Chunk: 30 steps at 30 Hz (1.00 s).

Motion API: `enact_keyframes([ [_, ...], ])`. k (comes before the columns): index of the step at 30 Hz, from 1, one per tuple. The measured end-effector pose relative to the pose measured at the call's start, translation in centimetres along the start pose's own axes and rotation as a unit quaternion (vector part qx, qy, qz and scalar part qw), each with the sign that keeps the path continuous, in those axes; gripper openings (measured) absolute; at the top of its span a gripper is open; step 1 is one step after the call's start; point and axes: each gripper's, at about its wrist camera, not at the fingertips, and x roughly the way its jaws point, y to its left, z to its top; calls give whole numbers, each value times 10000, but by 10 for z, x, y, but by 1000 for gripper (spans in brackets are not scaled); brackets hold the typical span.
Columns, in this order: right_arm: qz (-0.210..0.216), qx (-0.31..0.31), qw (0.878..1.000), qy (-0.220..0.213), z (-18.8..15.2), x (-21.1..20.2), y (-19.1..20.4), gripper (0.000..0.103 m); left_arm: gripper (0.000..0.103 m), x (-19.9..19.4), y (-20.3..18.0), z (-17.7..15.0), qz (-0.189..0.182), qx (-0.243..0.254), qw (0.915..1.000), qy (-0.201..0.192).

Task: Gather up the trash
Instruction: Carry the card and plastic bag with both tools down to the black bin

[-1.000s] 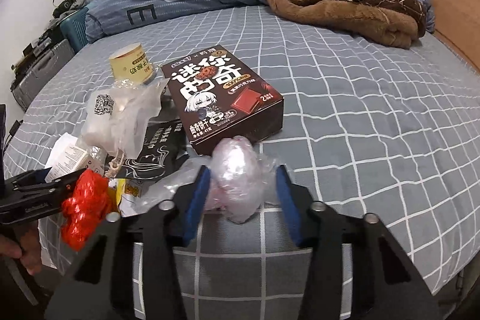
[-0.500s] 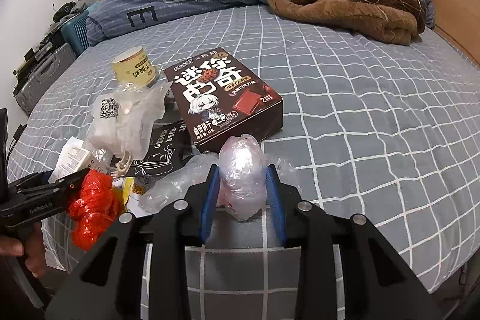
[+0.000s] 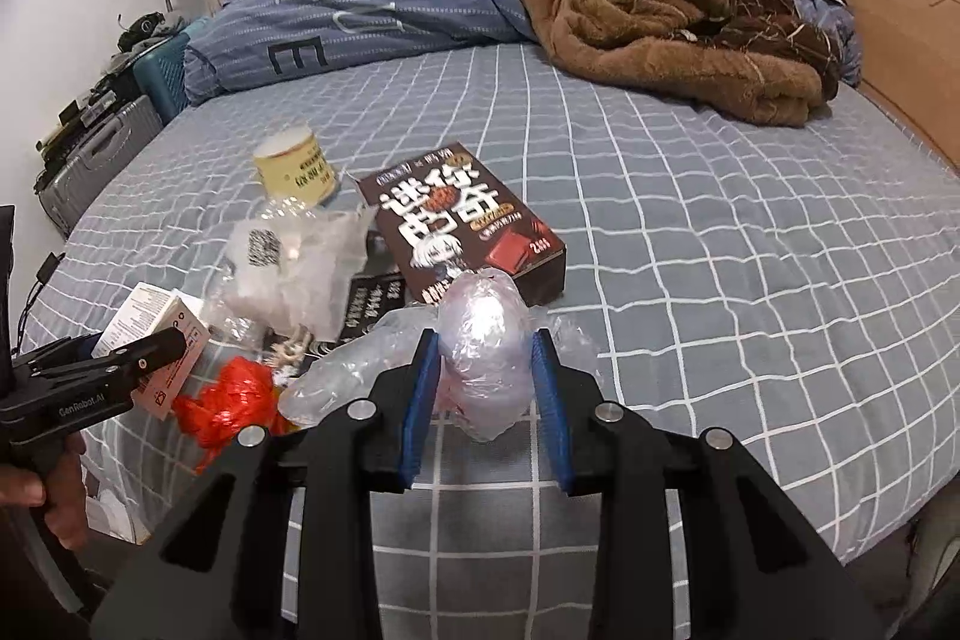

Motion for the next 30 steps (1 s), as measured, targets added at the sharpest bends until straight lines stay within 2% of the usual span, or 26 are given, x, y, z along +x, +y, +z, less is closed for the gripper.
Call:
enact_keyframes([
  [6, 0, -93, 9998, -198, 5, -27, 11, 31, 71, -31, -1, 2, 37, 23, 9998, -195],
  [10, -26, -136, 9993, -337, 5, -47, 16, 31, 71, -59, 6, 1, 242, 2, 9988, -426],
  [18, 21, -205, 9987, -470, -9, -90, 26, 31, 71, -116, 13, -18, 256, -79, 9965, -795],
  [25, 71, -240, 9980, -576, -19, -130, 40, 31, 71, -152, 3, -41, 211, -50, 9955, -924],
  [30, 133, -219, 9983, -529, -35, -152, 46, 31, 71, -164, 4, -62, 111, -185, 9961, -853],
])
